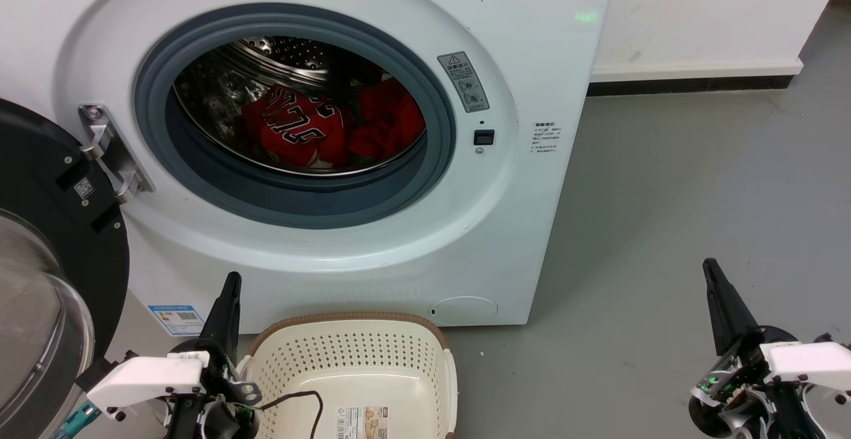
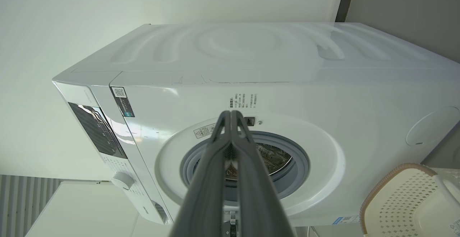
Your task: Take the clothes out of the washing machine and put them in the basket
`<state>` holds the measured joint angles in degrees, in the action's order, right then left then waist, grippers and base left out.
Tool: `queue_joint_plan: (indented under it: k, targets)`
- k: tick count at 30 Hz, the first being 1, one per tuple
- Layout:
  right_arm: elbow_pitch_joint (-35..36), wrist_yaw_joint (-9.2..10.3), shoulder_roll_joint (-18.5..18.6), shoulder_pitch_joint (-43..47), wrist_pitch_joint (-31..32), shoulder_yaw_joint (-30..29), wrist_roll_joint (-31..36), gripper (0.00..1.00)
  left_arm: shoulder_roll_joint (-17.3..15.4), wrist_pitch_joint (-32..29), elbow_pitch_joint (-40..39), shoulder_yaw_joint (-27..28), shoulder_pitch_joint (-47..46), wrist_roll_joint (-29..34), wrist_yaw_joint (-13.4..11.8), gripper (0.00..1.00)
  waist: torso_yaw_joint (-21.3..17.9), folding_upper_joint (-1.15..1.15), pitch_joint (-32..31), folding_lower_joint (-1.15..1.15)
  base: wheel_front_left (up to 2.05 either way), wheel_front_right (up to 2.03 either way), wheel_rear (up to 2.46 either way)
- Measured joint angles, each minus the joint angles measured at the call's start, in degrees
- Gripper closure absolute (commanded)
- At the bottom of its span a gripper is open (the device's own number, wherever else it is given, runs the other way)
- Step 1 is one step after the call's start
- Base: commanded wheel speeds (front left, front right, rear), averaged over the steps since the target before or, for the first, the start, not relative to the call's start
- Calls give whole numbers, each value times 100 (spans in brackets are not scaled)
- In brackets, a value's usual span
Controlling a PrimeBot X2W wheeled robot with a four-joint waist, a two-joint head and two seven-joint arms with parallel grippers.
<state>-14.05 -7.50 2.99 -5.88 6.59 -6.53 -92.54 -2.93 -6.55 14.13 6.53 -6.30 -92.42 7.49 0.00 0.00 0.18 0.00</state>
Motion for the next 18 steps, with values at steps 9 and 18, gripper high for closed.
queue_joint_plan:
  k: [9,18]
  targets:
    - [0,0,0,0,0,0,0,100,0,0,0,0,0,0,0,100,0,0,0,0,0,0,0]
    - [0,0,0,0,0,0,0,100,0,0,0,0,0,0,0,100,0,0,0,0,0,0,0]
